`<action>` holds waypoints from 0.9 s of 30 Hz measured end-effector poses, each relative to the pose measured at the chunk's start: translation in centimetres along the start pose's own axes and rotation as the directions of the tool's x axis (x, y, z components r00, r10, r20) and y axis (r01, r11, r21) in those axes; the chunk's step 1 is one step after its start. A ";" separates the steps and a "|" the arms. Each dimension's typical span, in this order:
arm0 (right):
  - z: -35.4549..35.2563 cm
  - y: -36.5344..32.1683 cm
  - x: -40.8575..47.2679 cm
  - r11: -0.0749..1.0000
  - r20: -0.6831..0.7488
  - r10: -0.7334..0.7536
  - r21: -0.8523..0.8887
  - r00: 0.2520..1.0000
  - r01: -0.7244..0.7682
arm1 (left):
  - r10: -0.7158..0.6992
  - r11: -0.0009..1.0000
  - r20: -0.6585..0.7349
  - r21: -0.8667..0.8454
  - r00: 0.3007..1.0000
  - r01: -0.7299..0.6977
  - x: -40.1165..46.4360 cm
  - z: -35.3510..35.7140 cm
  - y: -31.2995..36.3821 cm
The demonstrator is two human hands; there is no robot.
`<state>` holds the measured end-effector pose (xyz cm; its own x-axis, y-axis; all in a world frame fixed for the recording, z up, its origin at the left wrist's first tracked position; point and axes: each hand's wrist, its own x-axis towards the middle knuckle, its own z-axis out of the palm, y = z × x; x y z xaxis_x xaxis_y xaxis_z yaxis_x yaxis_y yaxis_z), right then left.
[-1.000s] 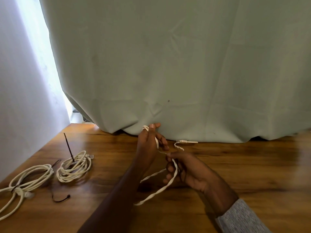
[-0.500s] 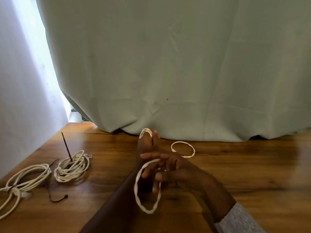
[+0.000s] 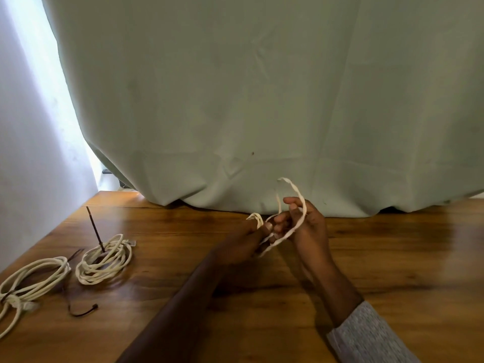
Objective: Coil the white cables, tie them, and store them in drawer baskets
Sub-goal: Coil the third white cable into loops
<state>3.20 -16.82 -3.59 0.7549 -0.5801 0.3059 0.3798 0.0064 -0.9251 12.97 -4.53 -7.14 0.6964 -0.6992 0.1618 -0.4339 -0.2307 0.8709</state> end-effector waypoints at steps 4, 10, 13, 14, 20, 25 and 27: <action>-1.4 2.1 1.3 0.991 -0.039 0.122 -0.041 0.992 -0.124 | 0.061 0.997 0.035 0.034 0.998 -0.062 -0.1 0.6 0.8; -1.3 1.0 -0.2 0.874 0.320 0.305 -0.469 0.897 -0.130 | -0.090 0.938 -0.180 -0.346 0.980 0.022 0.2 0.7 0.3; -0.4 0.6 -1.0 0.739 0.437 0.393 -0.673 0.809 0.004 | -0.146 0.886 -0.204 -0.462 0.968 0.036 0.3 0.7 0.4; 0.0 0.8 -1.2 0.684 0.430 0.375 -0.726 0.821 0.068 | -0.168 0.861 -0.193 -0.506 0.967 0.048 0.4 0.8 0.4; 0.1 2.1 -0.8 0.600 0.376 0.080 -0.758 0.923 0.256 | -0.276 0.804 -0.180 -0.581 0.944 0.124 1.1 0.8 0.2; -0.6 1.7 -0.4 0.737 0.236 -0.040 -0.650 0.971 0.188 | -0.257 0.880 -0.068 -0.428 0.964 0.205 0.3 0.6 0.8; -1.2 1.3 0.3 0.727 0.089 -0.196 -0.656 0.977 0.206 | -0.290 0.829 0.088 -0.474 0.953 0.296 0.1 0.3 1.1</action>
<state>3.25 -17.96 -4.99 0.7103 -0.4951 0.5002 0.0808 -0.6487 -0.7568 12.40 -5.00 -6.31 0.7391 -0.6591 -0.1394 0.1171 -0.0781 0.9900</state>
